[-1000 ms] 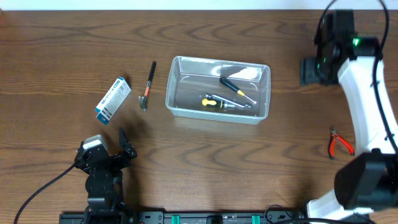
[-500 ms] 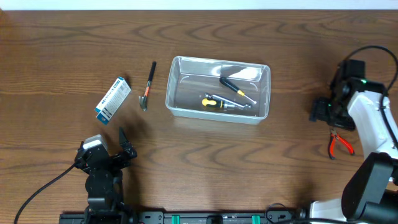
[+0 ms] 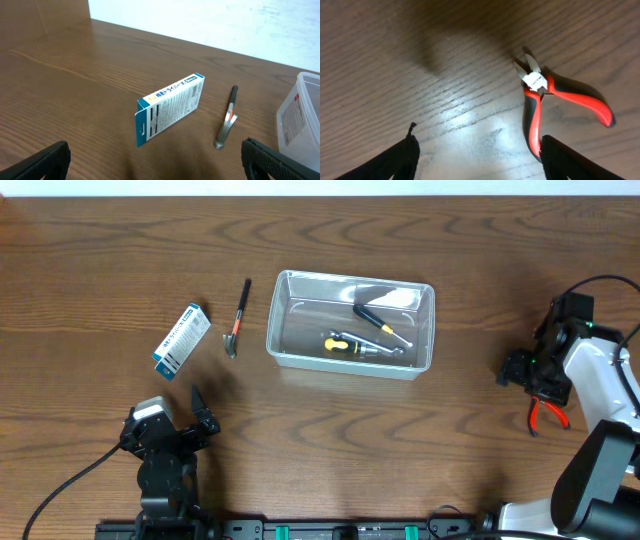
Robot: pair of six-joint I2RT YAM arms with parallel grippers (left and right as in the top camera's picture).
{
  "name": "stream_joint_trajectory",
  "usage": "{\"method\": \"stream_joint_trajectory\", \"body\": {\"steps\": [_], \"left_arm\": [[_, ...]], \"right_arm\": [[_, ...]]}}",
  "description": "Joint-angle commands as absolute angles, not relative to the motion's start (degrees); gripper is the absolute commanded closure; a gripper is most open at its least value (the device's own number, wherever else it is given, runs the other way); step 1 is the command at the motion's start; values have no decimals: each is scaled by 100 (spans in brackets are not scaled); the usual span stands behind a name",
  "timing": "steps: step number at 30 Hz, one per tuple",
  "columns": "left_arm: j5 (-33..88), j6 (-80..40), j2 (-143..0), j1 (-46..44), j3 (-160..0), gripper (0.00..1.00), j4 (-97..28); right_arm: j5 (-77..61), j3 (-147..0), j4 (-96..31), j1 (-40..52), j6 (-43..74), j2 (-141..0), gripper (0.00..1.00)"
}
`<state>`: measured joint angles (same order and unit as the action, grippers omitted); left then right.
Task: Pack container
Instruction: 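Lower the right gripper onto the red-handled pliers and grasp them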
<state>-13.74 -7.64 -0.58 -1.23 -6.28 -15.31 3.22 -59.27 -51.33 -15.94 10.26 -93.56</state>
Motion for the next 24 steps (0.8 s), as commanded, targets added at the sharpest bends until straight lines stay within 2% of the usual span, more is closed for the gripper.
{"method": "stream_joint_trajectory", "body": {"steps": [1,13,24], "left_arm": [[-1400,-731,-23,-104,-497,2,-1575],[-1400,-729,-23,-104,-497,2,-1575],[-1398,-729,-23,-104,-497,2,-1575]], "right_arm": [[460,-5651,-4963,-1662,958,-9253,19],[1500,-4762,-4145,-1671,950,-9253,12],[974,-4591,-3830,-1927,762,-9253,5]]}}
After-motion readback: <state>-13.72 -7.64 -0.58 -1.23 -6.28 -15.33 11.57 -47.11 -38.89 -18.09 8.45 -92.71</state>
